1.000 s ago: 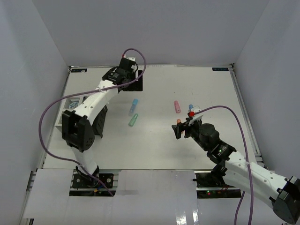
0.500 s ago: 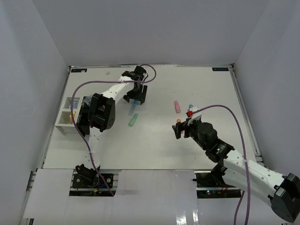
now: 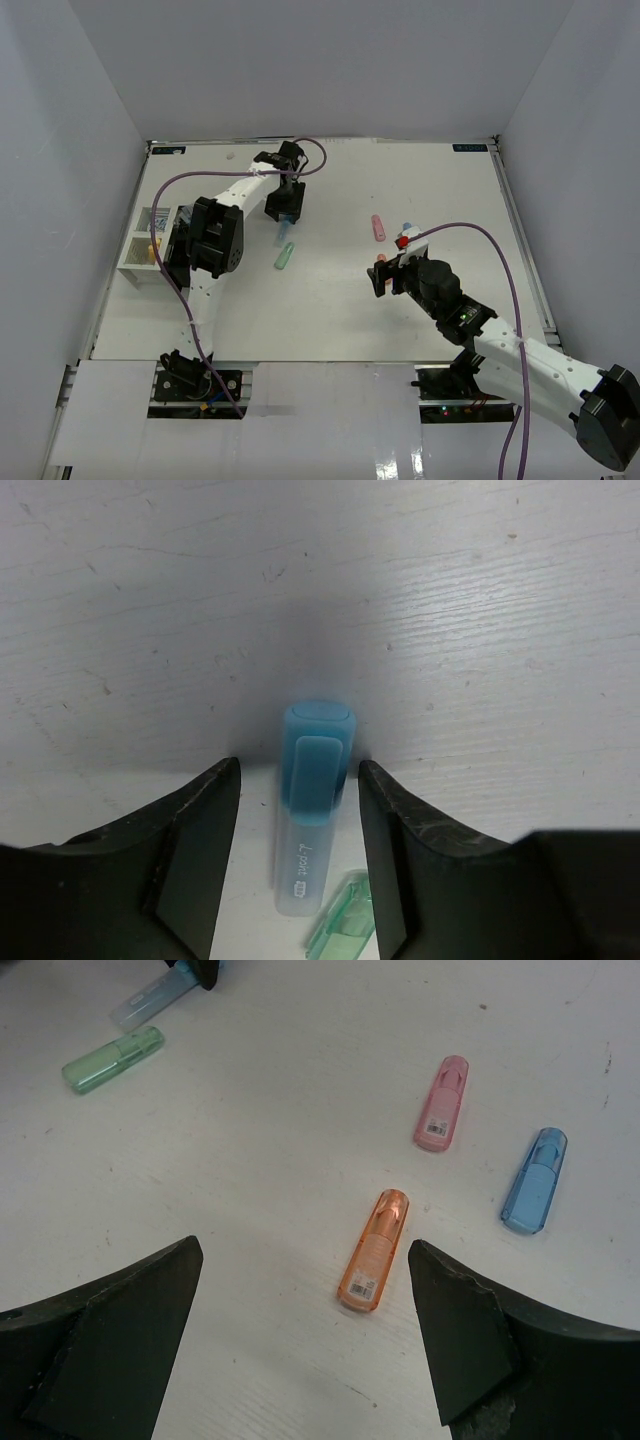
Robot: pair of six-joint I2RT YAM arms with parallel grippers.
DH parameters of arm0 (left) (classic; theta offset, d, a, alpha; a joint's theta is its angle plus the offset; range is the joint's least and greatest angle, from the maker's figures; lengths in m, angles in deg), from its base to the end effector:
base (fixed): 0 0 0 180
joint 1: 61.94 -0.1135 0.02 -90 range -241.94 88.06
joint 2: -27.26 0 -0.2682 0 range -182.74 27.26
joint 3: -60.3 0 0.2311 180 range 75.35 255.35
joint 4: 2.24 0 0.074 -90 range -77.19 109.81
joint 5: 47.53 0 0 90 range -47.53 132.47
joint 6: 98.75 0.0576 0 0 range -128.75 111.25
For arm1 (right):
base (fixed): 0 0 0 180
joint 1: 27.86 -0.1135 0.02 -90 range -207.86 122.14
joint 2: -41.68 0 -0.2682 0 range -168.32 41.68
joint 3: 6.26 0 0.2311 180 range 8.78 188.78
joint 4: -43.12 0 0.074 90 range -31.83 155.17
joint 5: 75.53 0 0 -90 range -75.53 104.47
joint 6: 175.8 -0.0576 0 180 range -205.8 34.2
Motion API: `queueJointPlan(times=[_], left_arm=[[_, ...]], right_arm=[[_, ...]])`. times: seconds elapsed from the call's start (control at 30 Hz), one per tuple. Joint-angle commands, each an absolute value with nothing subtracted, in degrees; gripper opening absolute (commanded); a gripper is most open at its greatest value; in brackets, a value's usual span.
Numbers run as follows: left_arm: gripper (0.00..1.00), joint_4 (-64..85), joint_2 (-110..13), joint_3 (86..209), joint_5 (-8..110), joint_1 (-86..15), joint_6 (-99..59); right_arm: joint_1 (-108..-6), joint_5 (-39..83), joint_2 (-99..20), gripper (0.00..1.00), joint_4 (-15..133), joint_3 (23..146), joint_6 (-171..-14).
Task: Sort the stationery into containers
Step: Pick up the pen from the center of the board.
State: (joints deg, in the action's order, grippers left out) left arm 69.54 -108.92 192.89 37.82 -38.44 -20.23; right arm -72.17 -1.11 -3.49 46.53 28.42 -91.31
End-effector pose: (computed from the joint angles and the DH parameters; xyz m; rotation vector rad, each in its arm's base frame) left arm 0.4396 -0.1861 0.1576 0.2860 2.8597 0.0004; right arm 0.1424 0.1174 0.2305 -0.4183 1.7712 0.3720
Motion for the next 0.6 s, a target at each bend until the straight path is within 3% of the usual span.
queueJointPlan(times=[0.0,0.17,0.23,0.27,0.3,0.57], left_arm=[[0.60,68.45,-109.59,193.13,39.83,-38.30,-20.44],[0.51,67.57,-108.89,191.90,40.18,-38.21,-21.05],[0.35,66.95,-107.49,191.28,39.22,-38.21,-21.66],[0.34,66.78,-106.87,191.28,39.21,-38.21,-22.10],[0.28,66.60,-106.08,191.19,38.87,-38.21,-22.45],[0.09,61.51,-88.63,188.04,34.39,-38.21,-26.67]], right_arm=[[-71.89,-2.14,-3.67,0.90,44.90,28.47,-91.33],[-71.80,-2.14,-4.03,0.90,44.90,28.47,-91.33],[-71.80,-2.06,-4.03,0.90,44.90,28.47,-91.42],[-71.80,-2.06,-4.03,0.90,44.90,28.47,-91.42],[-71.80,-2.06,-3.94,0.90,44.90,28.47,-91.42],[-71.80,-1.62,-2.18,0.90,44.90,27.94,-91.60]])
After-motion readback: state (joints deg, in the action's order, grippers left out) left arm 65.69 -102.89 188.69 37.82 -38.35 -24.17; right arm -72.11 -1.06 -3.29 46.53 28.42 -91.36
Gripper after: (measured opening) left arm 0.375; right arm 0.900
